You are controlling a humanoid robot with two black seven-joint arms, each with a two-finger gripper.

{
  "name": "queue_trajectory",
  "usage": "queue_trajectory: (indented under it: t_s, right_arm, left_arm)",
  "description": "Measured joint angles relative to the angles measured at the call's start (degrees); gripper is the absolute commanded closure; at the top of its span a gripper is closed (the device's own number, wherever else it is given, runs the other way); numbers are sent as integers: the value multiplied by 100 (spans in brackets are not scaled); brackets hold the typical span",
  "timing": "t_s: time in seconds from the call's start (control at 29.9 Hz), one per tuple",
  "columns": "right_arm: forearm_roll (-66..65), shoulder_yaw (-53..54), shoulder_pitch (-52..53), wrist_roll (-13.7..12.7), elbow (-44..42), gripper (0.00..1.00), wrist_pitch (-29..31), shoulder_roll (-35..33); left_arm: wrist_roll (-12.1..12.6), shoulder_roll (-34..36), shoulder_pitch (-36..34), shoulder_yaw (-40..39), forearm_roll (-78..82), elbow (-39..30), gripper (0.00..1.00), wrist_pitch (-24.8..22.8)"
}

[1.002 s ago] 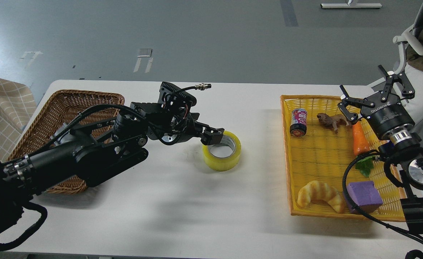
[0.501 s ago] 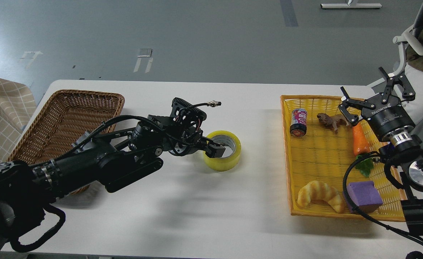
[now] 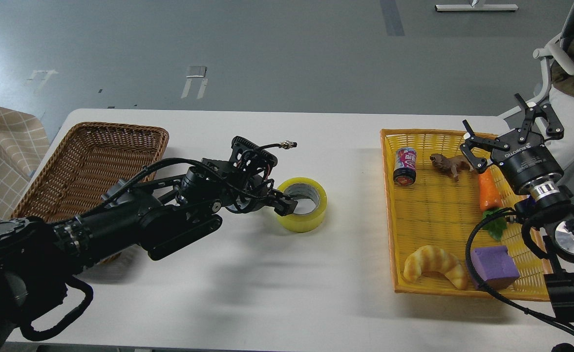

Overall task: Place and transfer tape with both arms
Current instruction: 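Grasp the tape roll's rim with the left gripper and lift, then carry the tape roll with the left gripper into the wicker basket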

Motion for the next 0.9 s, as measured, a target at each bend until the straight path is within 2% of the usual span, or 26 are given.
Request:
queue_trajectory:
  t_s: [0.23, 0.57, 0.9]
  right_arm:
    - [0, -1, -4, 0, -2, 1, 0, 9]
    - [0, 34, 1, 0, 0, 1, 0, 16]
    - [0, 43, 0, 0, -101, 1, 0, 107]
  left_arm:
    - [-482, -15, -153, 35, 132, 15, 100, 11]
    - [-468, 259, -695, 37, 222, -52, 100, -33]
    - [-473, 1339, -979, 20, 13, -74, 100, -34]
